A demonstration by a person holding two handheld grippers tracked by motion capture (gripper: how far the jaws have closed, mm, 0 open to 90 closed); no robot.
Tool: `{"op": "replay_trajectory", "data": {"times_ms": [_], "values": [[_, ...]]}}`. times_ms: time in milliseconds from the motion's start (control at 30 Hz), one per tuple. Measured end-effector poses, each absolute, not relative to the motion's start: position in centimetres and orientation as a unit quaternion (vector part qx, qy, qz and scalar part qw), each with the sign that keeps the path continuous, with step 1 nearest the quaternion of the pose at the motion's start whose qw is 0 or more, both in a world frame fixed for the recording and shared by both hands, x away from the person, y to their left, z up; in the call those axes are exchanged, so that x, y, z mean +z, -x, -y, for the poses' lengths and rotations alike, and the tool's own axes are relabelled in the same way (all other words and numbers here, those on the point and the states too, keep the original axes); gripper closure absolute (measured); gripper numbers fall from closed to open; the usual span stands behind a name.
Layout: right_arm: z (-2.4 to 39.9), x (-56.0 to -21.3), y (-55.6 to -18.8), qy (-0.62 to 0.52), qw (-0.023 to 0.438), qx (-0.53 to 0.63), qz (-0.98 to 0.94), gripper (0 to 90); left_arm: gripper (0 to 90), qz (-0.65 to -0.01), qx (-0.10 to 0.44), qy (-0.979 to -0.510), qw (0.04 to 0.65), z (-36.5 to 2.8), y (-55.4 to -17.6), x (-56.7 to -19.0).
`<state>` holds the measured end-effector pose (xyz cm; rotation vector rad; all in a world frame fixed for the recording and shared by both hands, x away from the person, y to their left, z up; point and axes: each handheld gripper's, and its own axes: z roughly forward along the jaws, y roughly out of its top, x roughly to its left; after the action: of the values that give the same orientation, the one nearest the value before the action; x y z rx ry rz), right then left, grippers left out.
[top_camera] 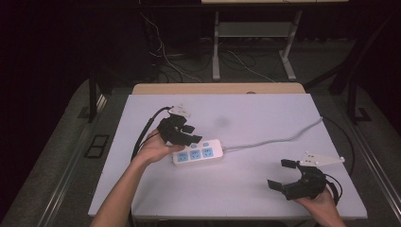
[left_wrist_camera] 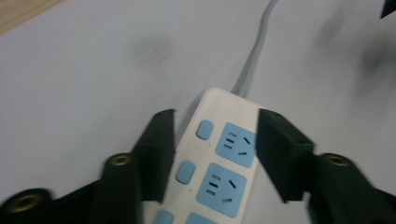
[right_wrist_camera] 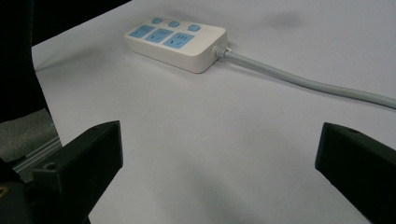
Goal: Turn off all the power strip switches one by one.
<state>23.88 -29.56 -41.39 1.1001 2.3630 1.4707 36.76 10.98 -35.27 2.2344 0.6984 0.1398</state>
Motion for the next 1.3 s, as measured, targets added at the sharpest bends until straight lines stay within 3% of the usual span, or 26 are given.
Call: {"op": "replay_trajectory", "data": {"times_ms": [67, 300, 667, 1033, 1300], "values": [[29.6, -41.4, -23.9, -0.367, 0.074, 0.490, -0.787, 0.7, 28.0, -0.281, 0.052, -0.874, 0.393, -11.6, -36.4, -35.3], [29.4, -41.4, -23.9, -0.364, 0.074, 0.489, -0.789, 0.7, 0.0, -0.310, 0.057, -0.864, 0.393, -13.6, -34.9, -35.9], [29.2, -41.4, -23.8, -0.363, 0.072, 0.488, -0.790, 0.7, 0.0, -0.330, 0.085, -0.822, 0.457, -16.2, -31.0, -37.4], [29.1, -41.4, -23.6, -0.363, 0.070, 0.490, -0.789, 0.7, 0.0, -0.338, 0.106, -0.797, 0.489, -17.5, -27.2, -39.9], [29.1, -41.5, -23.4, -0.367, 0.064, 0.490, -0.789, 0.7, 0.0, -0.333, 0.099, -0.801, 0.488, -17.4, -26.4, -41.0]]}}
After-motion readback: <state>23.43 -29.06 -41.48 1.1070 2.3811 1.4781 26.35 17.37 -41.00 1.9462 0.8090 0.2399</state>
